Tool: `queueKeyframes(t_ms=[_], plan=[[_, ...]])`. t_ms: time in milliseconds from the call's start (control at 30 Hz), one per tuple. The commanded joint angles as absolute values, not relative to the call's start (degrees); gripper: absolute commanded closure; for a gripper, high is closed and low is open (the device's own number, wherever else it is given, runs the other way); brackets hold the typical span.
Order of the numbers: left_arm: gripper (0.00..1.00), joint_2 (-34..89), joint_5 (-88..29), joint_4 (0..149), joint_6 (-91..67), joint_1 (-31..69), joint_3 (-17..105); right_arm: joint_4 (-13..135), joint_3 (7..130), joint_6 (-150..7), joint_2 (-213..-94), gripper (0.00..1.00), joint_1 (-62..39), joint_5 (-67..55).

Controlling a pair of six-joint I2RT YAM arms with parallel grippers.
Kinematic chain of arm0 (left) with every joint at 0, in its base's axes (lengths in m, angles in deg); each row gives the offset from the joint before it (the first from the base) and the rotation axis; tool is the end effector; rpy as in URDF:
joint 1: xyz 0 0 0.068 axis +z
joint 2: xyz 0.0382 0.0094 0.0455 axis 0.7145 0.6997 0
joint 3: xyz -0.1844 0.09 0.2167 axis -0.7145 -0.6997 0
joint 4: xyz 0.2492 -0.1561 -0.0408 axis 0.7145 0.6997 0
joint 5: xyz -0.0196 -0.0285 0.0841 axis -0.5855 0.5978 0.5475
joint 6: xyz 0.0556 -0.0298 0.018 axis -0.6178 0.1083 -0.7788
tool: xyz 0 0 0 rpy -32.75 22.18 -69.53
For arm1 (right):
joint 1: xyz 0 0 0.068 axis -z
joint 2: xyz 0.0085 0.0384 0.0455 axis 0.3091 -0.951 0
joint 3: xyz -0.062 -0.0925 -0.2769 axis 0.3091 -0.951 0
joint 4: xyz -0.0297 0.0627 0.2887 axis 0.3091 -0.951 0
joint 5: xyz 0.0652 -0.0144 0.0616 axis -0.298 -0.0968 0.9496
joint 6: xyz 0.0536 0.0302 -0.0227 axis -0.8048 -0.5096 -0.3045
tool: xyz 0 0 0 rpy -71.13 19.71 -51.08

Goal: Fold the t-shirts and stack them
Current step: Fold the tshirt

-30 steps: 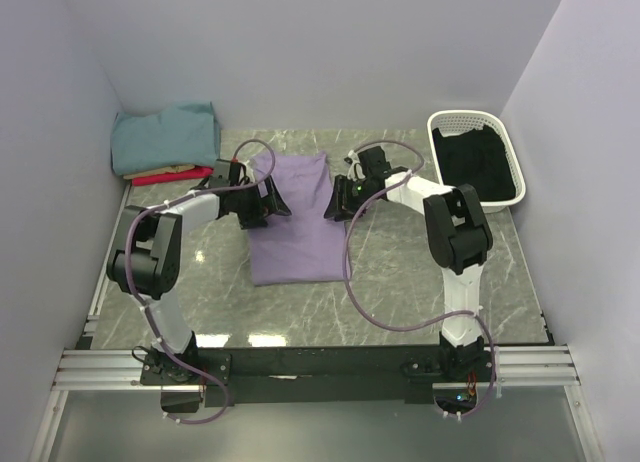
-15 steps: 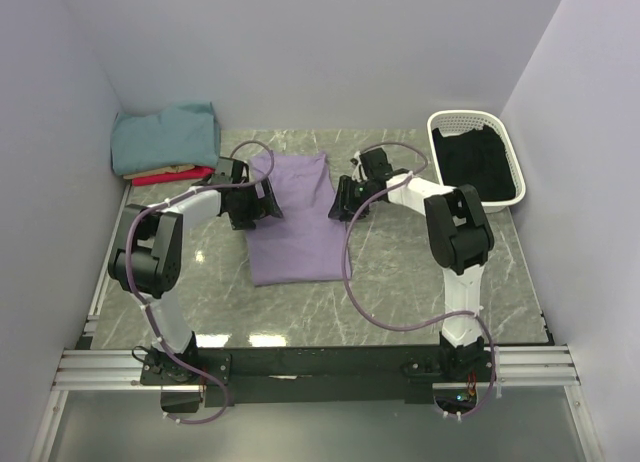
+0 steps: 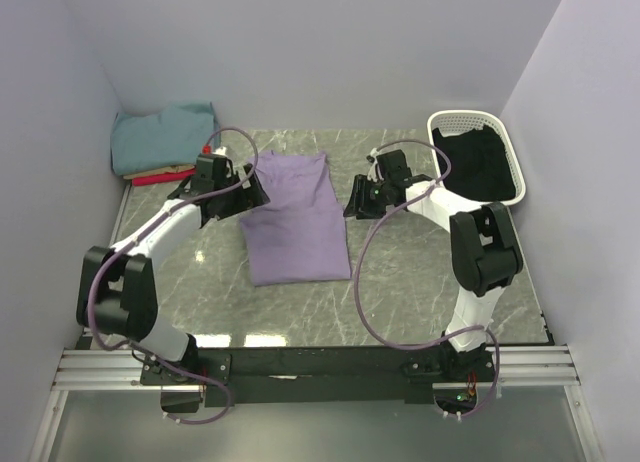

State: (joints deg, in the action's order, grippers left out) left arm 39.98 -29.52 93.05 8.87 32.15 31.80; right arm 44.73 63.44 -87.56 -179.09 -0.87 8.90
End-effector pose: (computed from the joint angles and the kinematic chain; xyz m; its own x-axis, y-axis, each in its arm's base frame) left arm 0.3656 -0.0949 0.2351 -0.7501 -0.3701 -0.5481 -0.0916 0.8789 -0.4682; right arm 0.4108 0.1614 0.1781 -0.8944 0.0716 -0.4415 -0.1876 0.8360 0.5156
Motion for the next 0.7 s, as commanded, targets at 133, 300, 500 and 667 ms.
queueKeyframes(t_ms=[133, 300, 500, 667], plan=[[0.01, 37.33, -24.00, 91.68, 11.45, 32.15, 26.51, 45.07, 62.04, -86.27, -174.59, 0.48, -0.80, 10.35], [0.00, 37.95, -21.62, 90.18, 12.77, 31.98, 24.75, 45.24, 62.13, -86.26, -175.20, 0.48, -0.89, 10.70], [0.00, 40.32, -21.62, 87.46, 13.47, 31.80, 24.66, 45.16, 62.39, -86.18, -176.17, 0.48, -0.89, 11.14], [0.00, 43.57, -19.36, 86.40, 14.26, 31.01, 25.80, 44.89, 62.75, -86.09, -177.14, 0.48, -0.89, 11.32]])
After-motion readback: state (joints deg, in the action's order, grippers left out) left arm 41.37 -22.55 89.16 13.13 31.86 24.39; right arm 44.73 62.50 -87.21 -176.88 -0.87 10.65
